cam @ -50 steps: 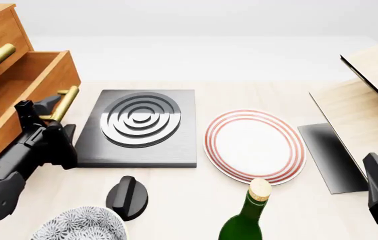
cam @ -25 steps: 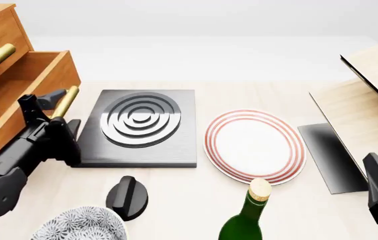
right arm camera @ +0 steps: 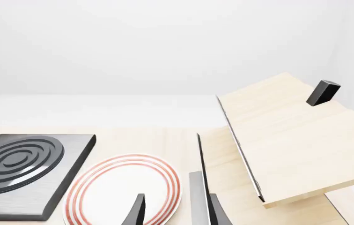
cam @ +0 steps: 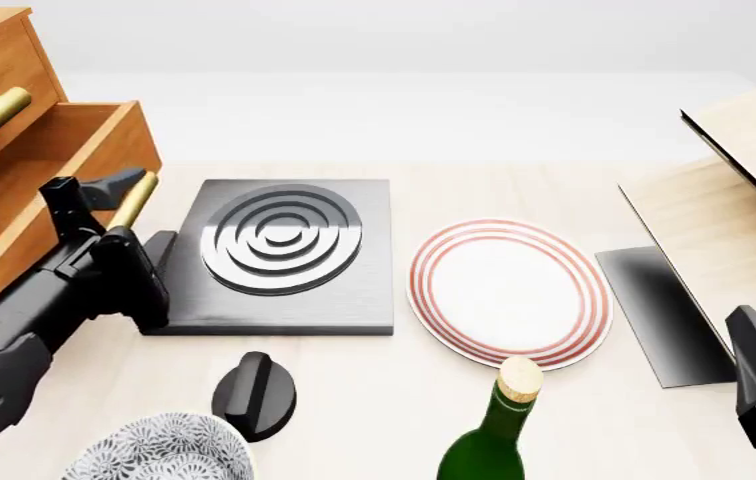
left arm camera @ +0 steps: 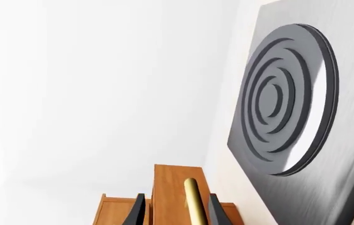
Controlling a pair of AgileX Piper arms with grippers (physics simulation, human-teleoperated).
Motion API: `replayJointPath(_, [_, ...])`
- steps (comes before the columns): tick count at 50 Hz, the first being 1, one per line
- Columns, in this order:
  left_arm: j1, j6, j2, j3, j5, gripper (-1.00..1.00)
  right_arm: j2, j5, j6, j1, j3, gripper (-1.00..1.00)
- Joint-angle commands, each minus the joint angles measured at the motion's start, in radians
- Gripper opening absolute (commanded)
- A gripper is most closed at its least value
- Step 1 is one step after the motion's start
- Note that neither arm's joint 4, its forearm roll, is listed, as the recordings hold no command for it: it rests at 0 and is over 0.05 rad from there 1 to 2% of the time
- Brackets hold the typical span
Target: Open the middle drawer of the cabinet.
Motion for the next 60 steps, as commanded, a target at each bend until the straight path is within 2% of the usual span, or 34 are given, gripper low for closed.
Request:
replayJointPath(1, [-0.043, -0.012, -0.064, -0.004, 0.051, 1.0, 0.0, -0.003, 0.0, -0.002, 0.001, 1.0])
replayJointPath(22, [-0.108, -0.056, -0.247, 0.011, 0.192, 1.0, 0.0, -0.003, 0.0, -0.002, 0.001, 1.0])
replayJointPath(40, [-0.143, -0.117, -0.463, 0.002, 0.375, 1.0, 0.0, -0.003, 0.0, -0.002, 0.001, 1.0])
replayJointPath(50, [-0.17, -0.213, -0.586, -0.057, 0.53, 1.0, 0.0, -0.003, 0.0, -0.002, 0.001, 1.0])
replayJointPath(53, [-0.164, -0.251, -0.626, -0.08, 0.593, 1.0, 0.0, -0.003, 0.0, -0.002, 0.001, 1.0])
replayJointPath(54, [-0.154, -0.292, -0.653, -0.108, 0.654, 1.0, 0.0, -0.003, 0.0, -0.002, 0.001, 1.0])
replayJointPath(60, [-0.154, -0.358, -0.711, -0.157, 0.766, 1.0, 0.0, -0.003, 0.0, -0.002, 0.001, 1.0])
